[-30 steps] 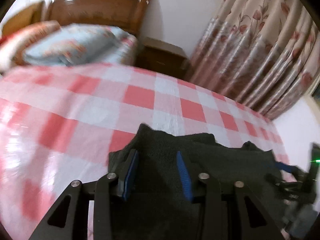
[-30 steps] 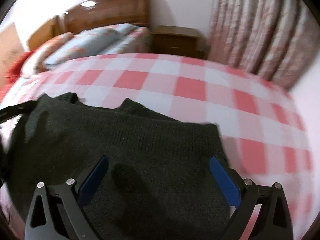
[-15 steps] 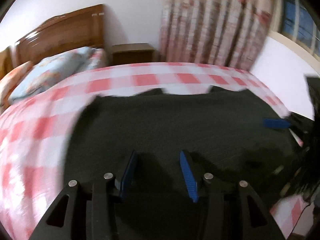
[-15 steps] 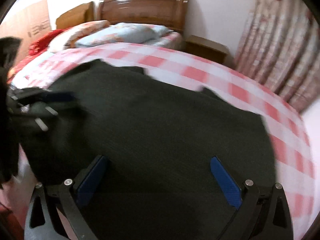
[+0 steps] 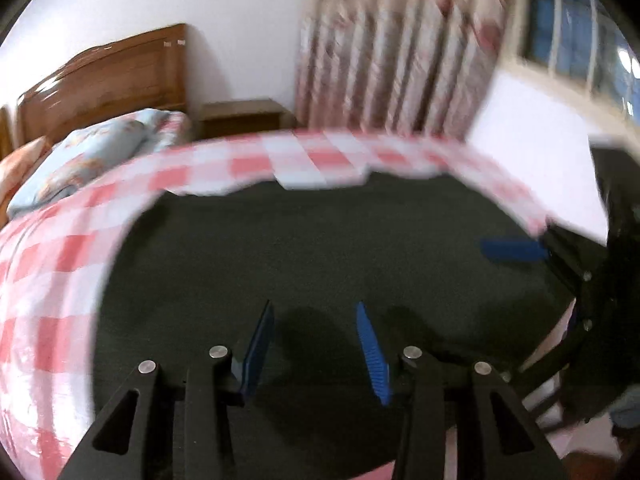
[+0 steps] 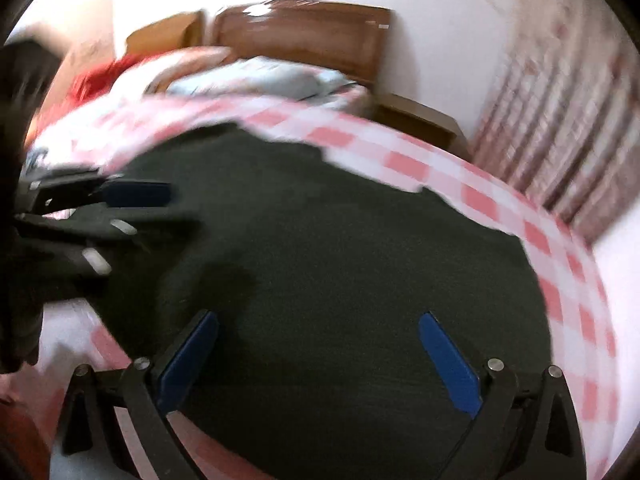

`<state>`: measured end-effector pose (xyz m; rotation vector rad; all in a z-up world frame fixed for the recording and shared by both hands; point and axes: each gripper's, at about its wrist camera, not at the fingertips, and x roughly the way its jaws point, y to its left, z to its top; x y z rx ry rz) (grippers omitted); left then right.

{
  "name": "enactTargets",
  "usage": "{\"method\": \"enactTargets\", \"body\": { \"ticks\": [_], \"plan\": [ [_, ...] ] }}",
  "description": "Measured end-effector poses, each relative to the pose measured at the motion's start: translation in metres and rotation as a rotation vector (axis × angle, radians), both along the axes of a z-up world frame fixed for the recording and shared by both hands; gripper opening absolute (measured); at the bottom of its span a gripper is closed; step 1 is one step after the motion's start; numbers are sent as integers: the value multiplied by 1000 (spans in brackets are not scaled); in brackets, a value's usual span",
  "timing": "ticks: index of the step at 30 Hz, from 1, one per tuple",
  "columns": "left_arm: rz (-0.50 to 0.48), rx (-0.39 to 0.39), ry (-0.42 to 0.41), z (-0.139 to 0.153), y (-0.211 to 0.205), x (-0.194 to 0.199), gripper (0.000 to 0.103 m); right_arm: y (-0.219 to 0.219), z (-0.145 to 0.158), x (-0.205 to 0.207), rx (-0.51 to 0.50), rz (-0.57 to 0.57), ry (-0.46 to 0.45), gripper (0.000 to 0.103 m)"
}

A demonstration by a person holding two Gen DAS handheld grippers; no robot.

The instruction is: Fold small clothes

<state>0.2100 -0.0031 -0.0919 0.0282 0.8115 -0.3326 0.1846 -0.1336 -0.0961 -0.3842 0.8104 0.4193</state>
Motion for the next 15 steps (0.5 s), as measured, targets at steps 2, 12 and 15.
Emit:
{"method": "enactTargets", "body": {
  "ticks": [2, 12, 15],
  "plan": [
    [4, 50, -61, -5, -6, -10, 45, -2, -3, -1, 40, -2, 18, 103],
    [55, -41, -58, -7, 57, -53, 46, -91, -6, -28, 57, -155, 19, 103],
    [64, -17, -59, -8, 52, -49, 47, -95, -10, -30, 44, -148, -7, 103]
  ]
}}
